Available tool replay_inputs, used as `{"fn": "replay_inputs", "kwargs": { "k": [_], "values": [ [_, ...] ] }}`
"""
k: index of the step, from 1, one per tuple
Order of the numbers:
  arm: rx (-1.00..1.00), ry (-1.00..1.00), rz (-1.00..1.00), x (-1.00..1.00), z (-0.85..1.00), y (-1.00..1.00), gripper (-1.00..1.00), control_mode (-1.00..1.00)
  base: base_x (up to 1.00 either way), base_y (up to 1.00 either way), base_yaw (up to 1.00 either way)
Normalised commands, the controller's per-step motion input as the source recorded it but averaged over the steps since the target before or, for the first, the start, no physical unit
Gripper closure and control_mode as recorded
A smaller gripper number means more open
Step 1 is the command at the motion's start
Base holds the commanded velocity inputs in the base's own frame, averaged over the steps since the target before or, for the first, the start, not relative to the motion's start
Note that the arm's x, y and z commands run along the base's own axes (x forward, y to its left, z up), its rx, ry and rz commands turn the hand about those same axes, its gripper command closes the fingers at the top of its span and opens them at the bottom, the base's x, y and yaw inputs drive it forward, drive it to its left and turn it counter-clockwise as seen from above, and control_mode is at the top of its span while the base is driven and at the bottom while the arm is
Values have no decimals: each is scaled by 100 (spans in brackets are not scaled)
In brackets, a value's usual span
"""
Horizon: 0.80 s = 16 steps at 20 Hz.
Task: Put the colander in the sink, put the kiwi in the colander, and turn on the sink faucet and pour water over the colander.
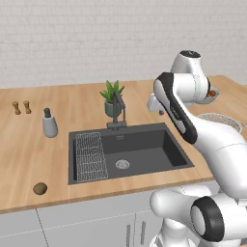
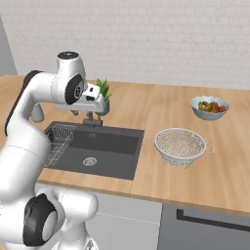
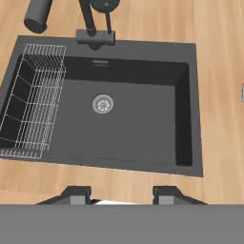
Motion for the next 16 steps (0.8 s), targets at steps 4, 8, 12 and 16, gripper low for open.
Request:
{"fn": "replay_inputs", "kwargs": {
  "k": [4,8,12,16],
  "values": [
    [0,-2,0,-11,0,0,-100,-100,0,0,0],
    [1,0,-16,-12,-8,-42,-100,-100,0,0,0],
    [10,-5,-23,-2,-2,-100,-100,-100,0,0,0],
    [12,-3,-36,0,0,-100,-100,-100,0,0,0]
  ]
}}
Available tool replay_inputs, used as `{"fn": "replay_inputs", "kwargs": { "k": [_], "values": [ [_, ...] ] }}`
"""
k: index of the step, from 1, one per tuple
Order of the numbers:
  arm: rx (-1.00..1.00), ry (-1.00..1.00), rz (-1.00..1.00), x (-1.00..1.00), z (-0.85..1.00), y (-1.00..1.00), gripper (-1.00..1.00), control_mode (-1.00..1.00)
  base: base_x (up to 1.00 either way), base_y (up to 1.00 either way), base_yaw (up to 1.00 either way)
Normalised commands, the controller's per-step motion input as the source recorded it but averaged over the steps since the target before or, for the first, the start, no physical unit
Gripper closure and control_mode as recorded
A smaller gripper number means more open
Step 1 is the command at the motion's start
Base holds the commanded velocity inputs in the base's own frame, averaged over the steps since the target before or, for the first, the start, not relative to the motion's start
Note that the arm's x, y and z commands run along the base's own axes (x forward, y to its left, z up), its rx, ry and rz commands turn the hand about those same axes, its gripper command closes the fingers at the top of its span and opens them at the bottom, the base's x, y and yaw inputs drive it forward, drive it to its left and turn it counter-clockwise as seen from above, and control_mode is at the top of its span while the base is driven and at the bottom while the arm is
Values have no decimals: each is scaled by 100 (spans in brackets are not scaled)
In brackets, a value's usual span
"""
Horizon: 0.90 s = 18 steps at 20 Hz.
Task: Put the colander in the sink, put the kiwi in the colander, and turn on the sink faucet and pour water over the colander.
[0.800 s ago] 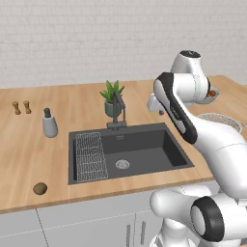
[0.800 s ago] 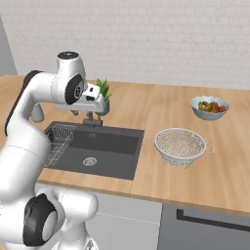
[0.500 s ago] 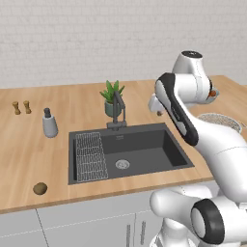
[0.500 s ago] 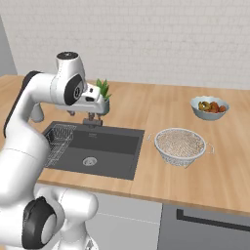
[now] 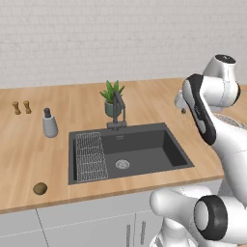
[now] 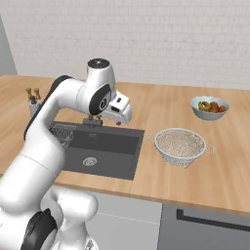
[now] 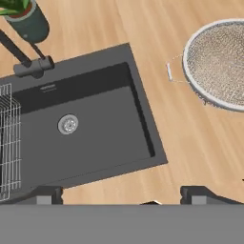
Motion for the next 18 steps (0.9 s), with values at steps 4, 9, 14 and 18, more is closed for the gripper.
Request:
{"fn": "replay_inputs", "kwargs": {
  "k": [4,9,14,18],
  "values": [
    [8,0,-51,0,0,-100,-100,-100,0,0,0],
    [1,0,-58,0,-7,-100,-100,-100,0,0,0],
    [1,0,-53,-3,-15,-100,-100,-100,0,0,0],
    [12,0,-42,-12,-16,-98,-100,-100,0,0,0]
  ]
}}
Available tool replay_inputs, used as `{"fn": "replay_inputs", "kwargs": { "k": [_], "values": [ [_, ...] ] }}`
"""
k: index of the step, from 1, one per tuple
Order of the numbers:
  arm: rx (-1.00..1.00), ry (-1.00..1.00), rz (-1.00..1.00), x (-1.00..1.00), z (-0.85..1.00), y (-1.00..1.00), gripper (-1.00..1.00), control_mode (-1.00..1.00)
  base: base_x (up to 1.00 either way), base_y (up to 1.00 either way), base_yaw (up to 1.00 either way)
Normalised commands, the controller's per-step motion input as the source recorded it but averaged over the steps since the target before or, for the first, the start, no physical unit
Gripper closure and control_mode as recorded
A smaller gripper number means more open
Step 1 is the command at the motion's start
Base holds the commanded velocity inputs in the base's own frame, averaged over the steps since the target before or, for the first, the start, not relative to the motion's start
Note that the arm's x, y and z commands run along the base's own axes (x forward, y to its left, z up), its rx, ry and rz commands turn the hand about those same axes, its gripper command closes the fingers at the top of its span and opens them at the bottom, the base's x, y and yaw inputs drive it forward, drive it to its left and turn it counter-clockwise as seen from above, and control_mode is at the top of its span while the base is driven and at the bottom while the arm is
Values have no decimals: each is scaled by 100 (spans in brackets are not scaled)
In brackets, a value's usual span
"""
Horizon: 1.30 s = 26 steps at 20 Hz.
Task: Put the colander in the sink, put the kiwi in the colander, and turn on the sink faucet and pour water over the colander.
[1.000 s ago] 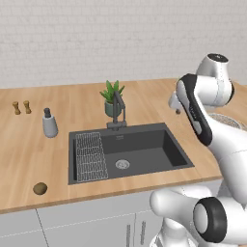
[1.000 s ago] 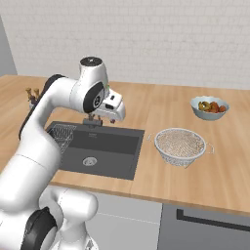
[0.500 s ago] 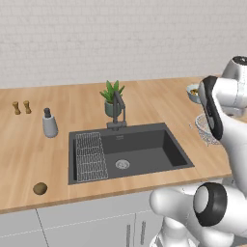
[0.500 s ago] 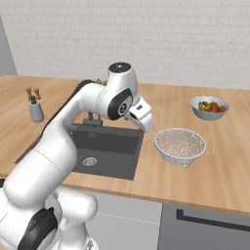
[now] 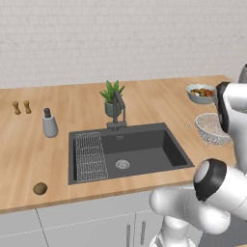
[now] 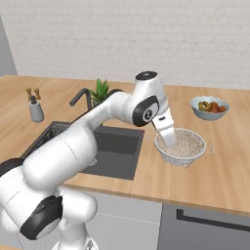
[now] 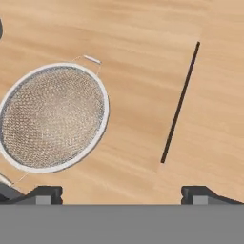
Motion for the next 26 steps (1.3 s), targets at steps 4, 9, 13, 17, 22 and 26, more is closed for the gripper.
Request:
{"fn": "replay_inputs", "kwargs": {
  "k": [4,9,13,17,22,26],
  "values": [
    [26,-6,-30,-14,-8,-82,-100,-100,0,0,0],
    [29,-12,-17,-1,-18,-49,-100,-100,0,0,0],
    [20,-25,-2,2,-31,-6,-100,-100,0,0,0],
    [3,-29,0,3,-42,2,-100,-100,0,0,0],
    [-1,-26,0,0,-49,18,-100,-100,0,0,0],
    [-1,-19,0,13,-47,21,-100,-100,0,0,0]
  ]
}}
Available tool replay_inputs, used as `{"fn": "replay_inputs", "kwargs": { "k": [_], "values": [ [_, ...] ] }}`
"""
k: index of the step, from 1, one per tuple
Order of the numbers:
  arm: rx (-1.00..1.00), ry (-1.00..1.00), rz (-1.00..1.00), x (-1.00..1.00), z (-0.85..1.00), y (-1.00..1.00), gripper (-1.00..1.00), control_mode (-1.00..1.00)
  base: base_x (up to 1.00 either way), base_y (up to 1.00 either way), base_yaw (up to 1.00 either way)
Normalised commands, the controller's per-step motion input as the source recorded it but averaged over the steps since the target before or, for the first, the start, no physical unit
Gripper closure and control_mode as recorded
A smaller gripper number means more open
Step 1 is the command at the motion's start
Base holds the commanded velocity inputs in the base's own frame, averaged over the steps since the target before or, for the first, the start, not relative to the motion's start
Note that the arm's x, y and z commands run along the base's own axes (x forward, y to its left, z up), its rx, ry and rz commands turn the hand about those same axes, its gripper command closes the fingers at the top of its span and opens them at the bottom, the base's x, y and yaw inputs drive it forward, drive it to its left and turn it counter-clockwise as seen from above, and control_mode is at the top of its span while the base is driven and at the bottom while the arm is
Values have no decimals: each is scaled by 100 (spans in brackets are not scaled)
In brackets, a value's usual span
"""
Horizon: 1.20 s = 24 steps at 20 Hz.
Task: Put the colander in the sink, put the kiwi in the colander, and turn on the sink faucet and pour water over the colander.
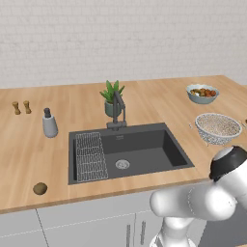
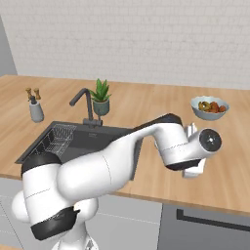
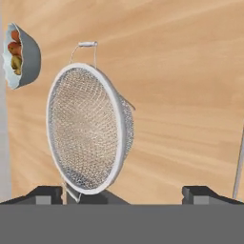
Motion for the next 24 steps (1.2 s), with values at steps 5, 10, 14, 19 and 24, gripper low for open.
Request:
{"fn": "replay_inputs", "kwargs": {
  "k": [5,10,14,19,24],
  "values": [
    [-1,-18,0,30,-42,7,-100,-100,0,0,0],
    [-2,-16,0,37,-35,0,-100,-100,0,0,0],
    [-5,-10,0,28,-26,0,-100,-100,0,0,0],
    [-3,-5,0,23,-14,0,-100,-100,0,0,0],
    [-3,0,0,25,-1,0,-100,-100,0,0,0]
  ]
}}
